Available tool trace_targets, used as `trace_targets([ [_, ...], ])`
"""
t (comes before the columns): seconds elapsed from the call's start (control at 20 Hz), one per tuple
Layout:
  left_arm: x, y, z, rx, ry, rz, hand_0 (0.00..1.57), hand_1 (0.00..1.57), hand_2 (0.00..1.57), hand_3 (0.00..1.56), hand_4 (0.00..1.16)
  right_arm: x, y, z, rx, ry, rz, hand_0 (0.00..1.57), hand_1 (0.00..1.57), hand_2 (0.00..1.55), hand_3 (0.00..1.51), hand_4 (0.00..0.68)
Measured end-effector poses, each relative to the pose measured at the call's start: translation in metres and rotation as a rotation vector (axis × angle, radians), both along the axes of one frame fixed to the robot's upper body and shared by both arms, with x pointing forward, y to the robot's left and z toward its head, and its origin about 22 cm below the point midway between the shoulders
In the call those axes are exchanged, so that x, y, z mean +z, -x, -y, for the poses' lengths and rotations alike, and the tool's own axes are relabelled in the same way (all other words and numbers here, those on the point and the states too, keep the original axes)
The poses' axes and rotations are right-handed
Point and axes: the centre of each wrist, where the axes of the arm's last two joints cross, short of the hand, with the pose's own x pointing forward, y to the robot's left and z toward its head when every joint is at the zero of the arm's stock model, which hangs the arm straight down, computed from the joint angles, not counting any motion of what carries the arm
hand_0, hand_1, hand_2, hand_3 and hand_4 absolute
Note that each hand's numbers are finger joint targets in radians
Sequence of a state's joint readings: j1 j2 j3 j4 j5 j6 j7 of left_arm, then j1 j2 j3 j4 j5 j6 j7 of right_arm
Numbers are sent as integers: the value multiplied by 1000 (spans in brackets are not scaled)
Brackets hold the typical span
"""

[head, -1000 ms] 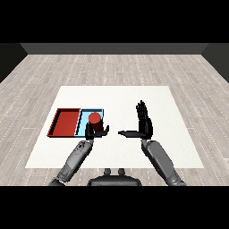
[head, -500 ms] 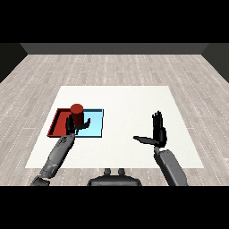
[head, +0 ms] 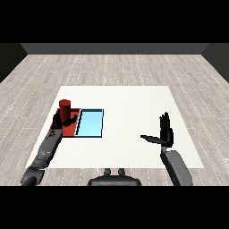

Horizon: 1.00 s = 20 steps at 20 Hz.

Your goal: Pick the red can and put it in the red box

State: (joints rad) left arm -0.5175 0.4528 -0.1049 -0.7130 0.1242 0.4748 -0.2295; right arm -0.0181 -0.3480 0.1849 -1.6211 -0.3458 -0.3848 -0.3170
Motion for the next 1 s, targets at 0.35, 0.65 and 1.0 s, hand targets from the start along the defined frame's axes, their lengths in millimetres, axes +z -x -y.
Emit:
trace_targets([
  [0.35, -23, -13, -4, 90, -37, -162, 738, 738, 732, 737, 812, -17, -13, -4, -11, -7, -40, 0, 0, 0, 0, 0],
  [0.65, -46, 0, -10, 191, -51, -365, 683, 683, 691, 124, 775, -24, -25, 2, -19, -17, -40, 0, 0, 0, 0, 0],
  [1.0, -53, 17, -35, 293, 40, -477, 0, 0, 0, 0, 0, -26, -36, -3, -16, -27, -27, 0, 0, 0, 0, 0],
])
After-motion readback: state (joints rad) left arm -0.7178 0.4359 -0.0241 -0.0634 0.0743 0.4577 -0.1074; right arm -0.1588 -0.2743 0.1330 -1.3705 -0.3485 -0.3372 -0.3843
